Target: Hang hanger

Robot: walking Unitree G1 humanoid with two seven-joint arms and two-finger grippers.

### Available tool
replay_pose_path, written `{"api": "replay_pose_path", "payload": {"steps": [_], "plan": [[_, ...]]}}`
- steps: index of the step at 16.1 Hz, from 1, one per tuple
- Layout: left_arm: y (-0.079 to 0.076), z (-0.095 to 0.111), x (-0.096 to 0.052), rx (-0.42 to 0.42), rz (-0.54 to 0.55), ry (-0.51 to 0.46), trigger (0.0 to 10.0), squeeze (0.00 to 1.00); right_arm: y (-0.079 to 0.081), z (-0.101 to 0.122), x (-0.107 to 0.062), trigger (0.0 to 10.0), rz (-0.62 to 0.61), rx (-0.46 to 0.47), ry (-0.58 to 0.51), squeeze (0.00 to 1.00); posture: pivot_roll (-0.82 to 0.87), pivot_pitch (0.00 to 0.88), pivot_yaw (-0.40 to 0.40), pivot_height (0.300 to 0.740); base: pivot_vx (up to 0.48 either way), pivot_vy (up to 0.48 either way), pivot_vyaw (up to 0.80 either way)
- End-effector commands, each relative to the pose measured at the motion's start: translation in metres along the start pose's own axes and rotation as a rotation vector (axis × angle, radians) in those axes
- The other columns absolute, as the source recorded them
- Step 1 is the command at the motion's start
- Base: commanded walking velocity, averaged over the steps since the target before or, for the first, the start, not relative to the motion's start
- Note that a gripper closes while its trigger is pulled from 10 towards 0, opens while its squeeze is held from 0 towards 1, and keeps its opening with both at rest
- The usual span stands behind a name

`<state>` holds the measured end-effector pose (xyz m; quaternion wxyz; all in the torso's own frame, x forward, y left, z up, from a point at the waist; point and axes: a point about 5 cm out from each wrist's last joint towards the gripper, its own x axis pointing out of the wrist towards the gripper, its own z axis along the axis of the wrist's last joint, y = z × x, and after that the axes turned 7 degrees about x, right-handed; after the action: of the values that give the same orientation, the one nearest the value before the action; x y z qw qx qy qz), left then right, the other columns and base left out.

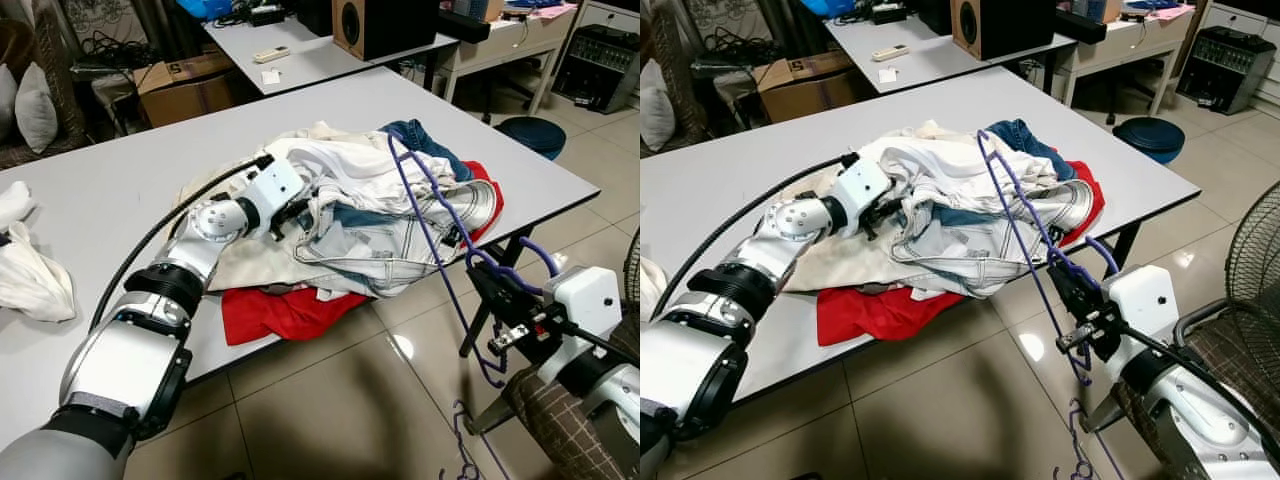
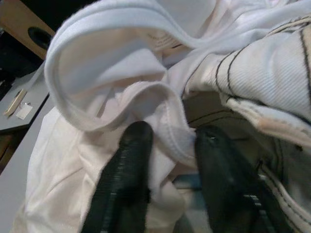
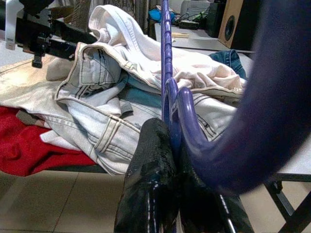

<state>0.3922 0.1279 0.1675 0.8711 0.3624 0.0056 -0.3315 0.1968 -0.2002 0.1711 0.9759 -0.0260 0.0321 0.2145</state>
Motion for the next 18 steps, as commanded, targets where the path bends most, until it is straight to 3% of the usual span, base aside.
{"api": "replay_pose_path", "payload": {"steps": [1,5,8,10,11,13,18], "plan": [[0.008,0.005,0.000,0.005,0.016,-0.007,0.0,0.00,0.003,0.005,0.000,10.0,0.013,-0.010,-0.020,0.00,-0.14,0.000,0.125,0.740,0.000,0.000,0.00],[0.009,0.001,-0.001,0.006,0.032,0.026,0.0,0.00,0.003,0.004,-0.001,10.0,0.012,-0.009,-0.018,0.00,-0.14,0.000,0.126,0.740,0.000,0.000,0.00],[0.020,-0.003,-0.003,-0.134,0.169,0.052,0.0,0.00,0.003,0.004,-0.001,10.0,0.017,-0.009,-0.018,0.00,-0.14,0.000,0.126,0.740,0.000,0.000,0.00],[0.041,0.004,-0.008,-0.237,0.310,0.011,0.0,0.00,0.005,0.009,-0.001,10.0,0.043,-0.006,-0.033,0.00,-0.14,0.000,0.125,0.740,0.000,0.000,0.00],[0.056,0.012,-0.012,-0.250,0.371,-0.034,0.0,0.00,0.010,0.013,-0.001,10.0,0.083,0.001,-0.048,0.00,-0.14,0.000,0.123,0.740,0.000,0.000,0.00],[0.072,0.025,-0.018,-0.214,0.413,-0.084,0.0,0.00,0.016,0.017,-0.001,10.0,0.142,0.014,-0.054,0.00,-0.13,0.000,0.118,0.740,0.000,0.000,0.00],[0.085,0.058,-0.025,-0.057,0.399,-0.233,0.0,0.00,0.020,0.012,0.011,10.0,0.179,0.085,-0.001,0.00,-0.12,0.000,0.103,0.740,0.000,0.000,0.00]]}}
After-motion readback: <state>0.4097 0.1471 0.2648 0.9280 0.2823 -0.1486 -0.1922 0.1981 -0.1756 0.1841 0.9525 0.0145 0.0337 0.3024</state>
